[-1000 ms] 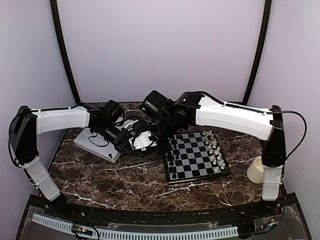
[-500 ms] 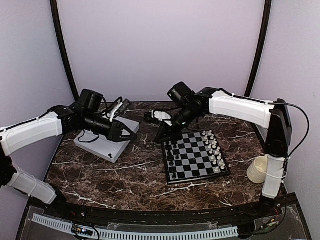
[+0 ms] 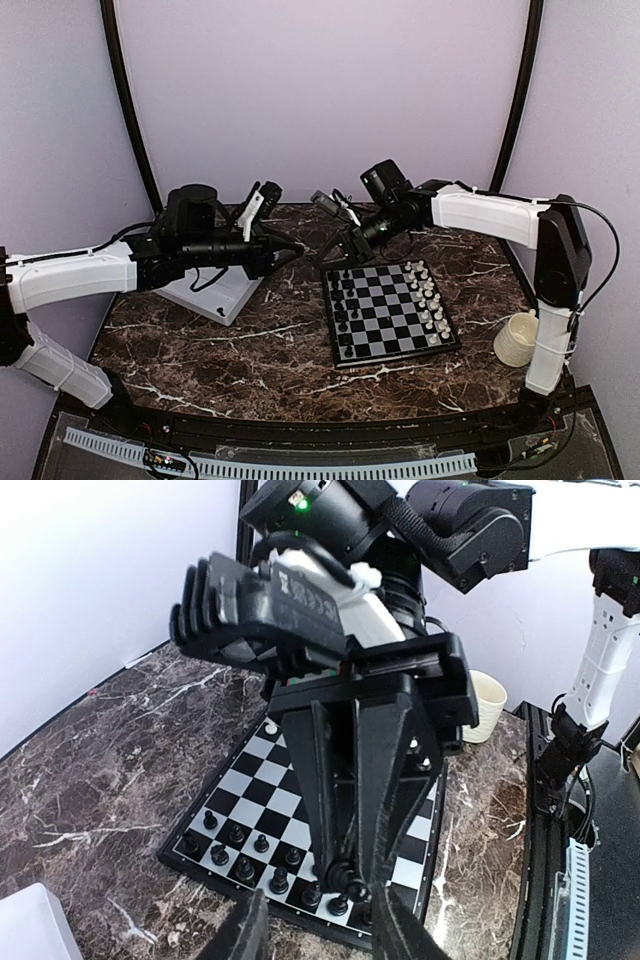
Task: Set up the chess pieces on the board
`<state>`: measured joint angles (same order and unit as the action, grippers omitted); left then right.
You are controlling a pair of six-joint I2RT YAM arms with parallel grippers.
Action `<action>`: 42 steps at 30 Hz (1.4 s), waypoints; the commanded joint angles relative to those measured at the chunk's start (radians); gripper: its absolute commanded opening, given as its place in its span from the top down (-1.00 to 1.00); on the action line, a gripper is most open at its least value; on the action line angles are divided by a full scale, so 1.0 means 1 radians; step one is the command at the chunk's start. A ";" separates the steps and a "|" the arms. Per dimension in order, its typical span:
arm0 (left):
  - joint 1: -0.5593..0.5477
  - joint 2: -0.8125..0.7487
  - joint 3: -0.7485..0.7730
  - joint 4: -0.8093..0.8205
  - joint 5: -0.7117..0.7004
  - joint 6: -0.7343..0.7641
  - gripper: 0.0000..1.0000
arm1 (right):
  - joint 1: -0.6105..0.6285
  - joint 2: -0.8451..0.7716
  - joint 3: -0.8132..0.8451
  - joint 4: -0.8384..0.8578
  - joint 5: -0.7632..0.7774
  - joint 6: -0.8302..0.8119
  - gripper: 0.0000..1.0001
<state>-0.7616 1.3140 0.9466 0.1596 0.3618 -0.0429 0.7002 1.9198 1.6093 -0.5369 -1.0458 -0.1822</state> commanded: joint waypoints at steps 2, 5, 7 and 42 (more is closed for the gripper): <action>-0.019 0.062 0.050 0.052 -0.005 0.037 0.26 | 0.001 -0.047 -0.019 0.084 -0.087 0.072 0.74; -0.020 0.076 0.057 0.047 0.003 0.037 0.30 | 0.001 -0.049 -0.024 0.087 -0.084 0.072 0.73; -0.020 0.083 0.061 0.044 0.013 0.037 0.35 | 0.001 -0.050 -0.028 0.087 -0.085 0.072 0.72; -0.019 0.167 0.144 -0.059 0.070 0.028 0.92 | -0.021 -0.146 -0.065 -0.015 0.038 -0.083 0.34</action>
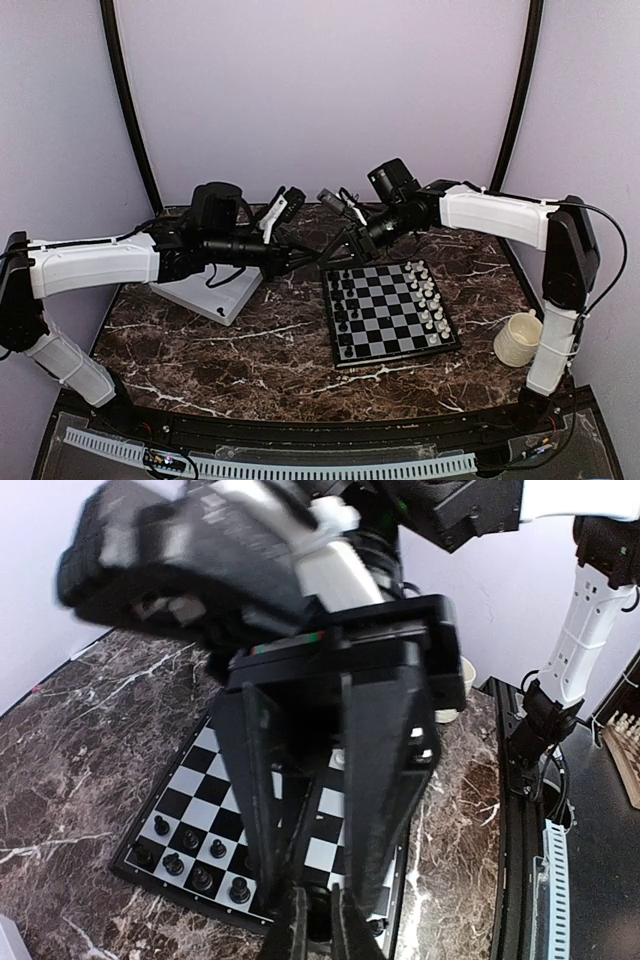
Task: Set up the chess pieces on the board
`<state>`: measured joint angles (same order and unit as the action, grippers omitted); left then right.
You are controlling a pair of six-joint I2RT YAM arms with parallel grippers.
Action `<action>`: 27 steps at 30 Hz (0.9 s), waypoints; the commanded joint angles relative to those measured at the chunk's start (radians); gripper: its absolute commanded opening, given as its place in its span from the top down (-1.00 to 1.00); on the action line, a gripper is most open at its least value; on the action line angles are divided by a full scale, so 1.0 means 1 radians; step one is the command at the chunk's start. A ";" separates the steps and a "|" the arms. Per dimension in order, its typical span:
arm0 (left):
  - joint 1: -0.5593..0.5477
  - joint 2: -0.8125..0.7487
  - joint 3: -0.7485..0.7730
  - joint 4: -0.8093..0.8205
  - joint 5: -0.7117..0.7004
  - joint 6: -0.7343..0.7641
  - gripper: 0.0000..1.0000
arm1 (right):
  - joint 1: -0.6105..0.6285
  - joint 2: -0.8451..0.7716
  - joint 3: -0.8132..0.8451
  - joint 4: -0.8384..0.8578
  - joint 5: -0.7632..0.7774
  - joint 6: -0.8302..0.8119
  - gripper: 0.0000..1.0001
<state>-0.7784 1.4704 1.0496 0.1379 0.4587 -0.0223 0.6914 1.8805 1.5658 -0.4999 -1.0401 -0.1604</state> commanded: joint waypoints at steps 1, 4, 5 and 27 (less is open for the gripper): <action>-0.002 0.015 0.048 -0.049 -0.030 0.013 0.92 | -0.024 -0.126 -0.037 -0.081 0.050 -0.134 0.28; -0.003 0.059 0.112 -0.123 -0.038 0.039 0.93 | -0.080 -0.170 -0.048 -0.218 0.116 -0.270 0.18; -0.003 0.071 0.126 -0.144 -0.035 0.050 0.93 | -0.108 -0.186 -0.057 -0.258 0.129 -0.306 0.17; -0.180 0.598 0.734 -0.721 -0.162 0.304 0.95 | -0.397 -0.463 -0.451 -0.051 0.416 -0.288 0.12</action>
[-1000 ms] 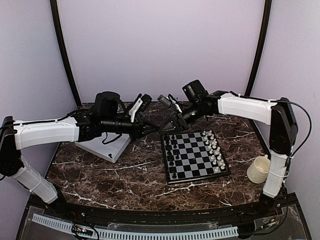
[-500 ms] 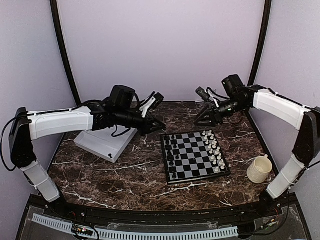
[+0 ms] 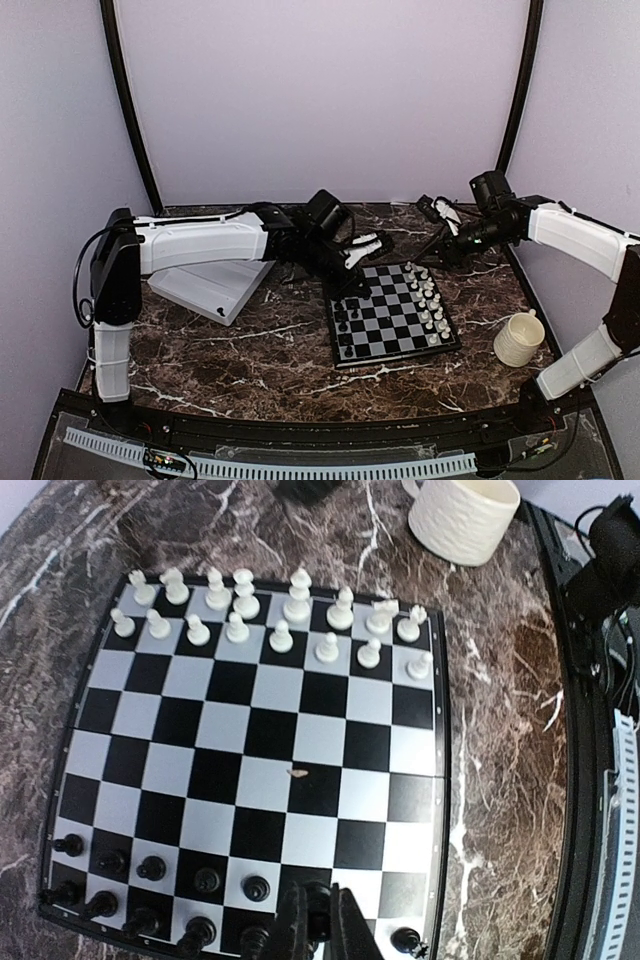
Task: Set up the chess pieces on the board
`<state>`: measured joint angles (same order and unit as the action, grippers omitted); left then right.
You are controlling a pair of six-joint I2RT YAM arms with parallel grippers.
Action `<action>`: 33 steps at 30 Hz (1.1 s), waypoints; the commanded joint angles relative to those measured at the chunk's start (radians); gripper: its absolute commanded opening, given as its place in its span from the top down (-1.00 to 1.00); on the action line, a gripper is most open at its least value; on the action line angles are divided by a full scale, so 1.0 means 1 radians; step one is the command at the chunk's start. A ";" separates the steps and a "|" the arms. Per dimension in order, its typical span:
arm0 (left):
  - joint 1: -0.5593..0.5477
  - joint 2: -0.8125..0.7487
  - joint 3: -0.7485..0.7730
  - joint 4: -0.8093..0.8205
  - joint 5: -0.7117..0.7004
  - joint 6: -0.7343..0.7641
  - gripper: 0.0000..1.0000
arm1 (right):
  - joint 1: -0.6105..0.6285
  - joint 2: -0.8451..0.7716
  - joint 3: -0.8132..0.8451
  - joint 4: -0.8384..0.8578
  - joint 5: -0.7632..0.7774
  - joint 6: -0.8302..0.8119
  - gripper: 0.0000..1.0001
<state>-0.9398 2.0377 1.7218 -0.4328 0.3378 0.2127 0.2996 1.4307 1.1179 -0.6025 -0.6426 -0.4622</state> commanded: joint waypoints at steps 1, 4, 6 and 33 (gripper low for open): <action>-0.020 0.036 0.071 -0.156 -0.042 0.074 0.96 | -0.004 -0.012 -0.002 0.051 0.016 0.013 0.13; -0.024 0.066 0.095 -0.190 -0.044 0.086 0.95 | -0.004 -0.014 -0.003 0.049 0.011 0.014 0.12; -0.027 0.091 0.119 -0.219 -0.049 0.096 0.95 | -0.005 -0.013 -0.003 0.049 0.006 0.014 0.12; -0.071 0.227 0.204 -0.300 -0.107 0.144 0.88 | -0.005 0.000 0.003 0.036 -0.020 0.006 0.12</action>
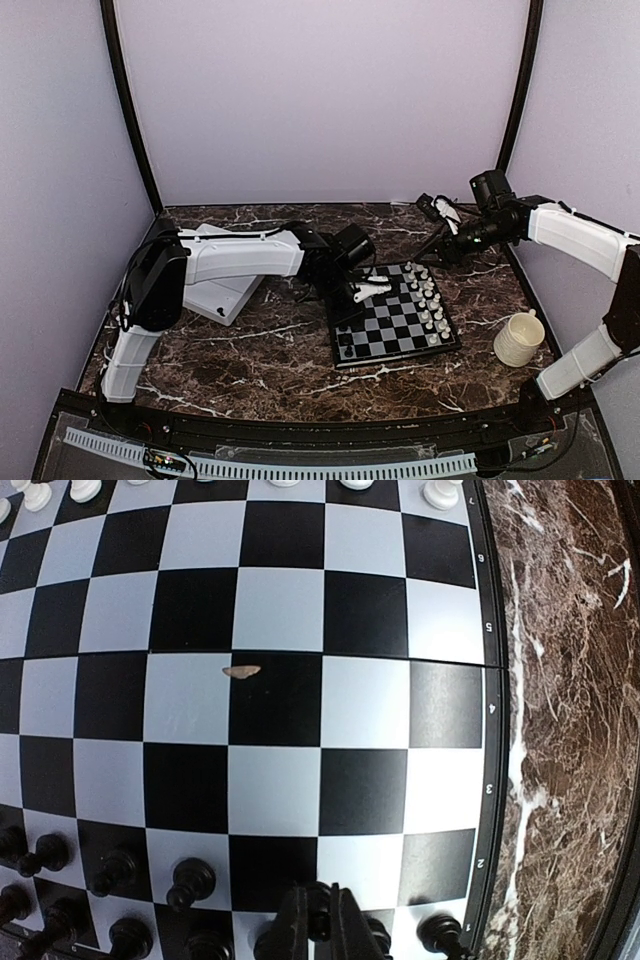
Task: Set up the chess pieces on the board
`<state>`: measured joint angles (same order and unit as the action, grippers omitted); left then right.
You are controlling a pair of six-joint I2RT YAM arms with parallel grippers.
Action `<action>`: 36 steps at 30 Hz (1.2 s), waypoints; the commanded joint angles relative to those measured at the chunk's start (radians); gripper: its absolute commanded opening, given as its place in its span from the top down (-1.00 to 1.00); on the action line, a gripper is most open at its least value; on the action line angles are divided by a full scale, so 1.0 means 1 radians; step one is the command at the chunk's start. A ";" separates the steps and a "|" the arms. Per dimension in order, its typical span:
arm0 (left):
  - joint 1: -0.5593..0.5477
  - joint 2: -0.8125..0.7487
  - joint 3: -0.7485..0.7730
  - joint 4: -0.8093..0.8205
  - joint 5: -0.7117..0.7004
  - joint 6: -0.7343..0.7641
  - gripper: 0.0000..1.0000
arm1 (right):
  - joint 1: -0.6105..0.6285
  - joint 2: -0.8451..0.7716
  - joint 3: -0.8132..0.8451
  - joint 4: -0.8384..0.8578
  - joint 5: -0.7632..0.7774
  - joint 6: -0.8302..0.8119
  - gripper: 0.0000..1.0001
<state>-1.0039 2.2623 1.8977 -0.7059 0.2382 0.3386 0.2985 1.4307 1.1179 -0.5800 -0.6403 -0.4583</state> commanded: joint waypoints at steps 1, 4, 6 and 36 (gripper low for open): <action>-0.007 0.003 0.028 -0.023 -0.008 0.018 0.87 | -0.003 -0.001 0.003 0.014 -0.022 0.003 0.12; -0.007 0.007 0.029 -0.018 -0.013 0.016 0.86 | -0.004 0.000 0.003 0.013 -0.023 0.003 0.11; -0.007 0.009 0.030 -0.013 -0.024 0.015 0.86 | -0.004 0.001 0.002 0.012 -0.026 0.003 0.11; -0.007 0.030 0.043 0.018 -0.045 -0.001 0.79 | -0.005 0.008 -0.004 0.012 -0.034 -0.002 0.11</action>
<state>-1.0046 2.2932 1.9156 -0.6746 0.1989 0.3367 0.2985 1.4326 1.1179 -0.5800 -0.6579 -0.4587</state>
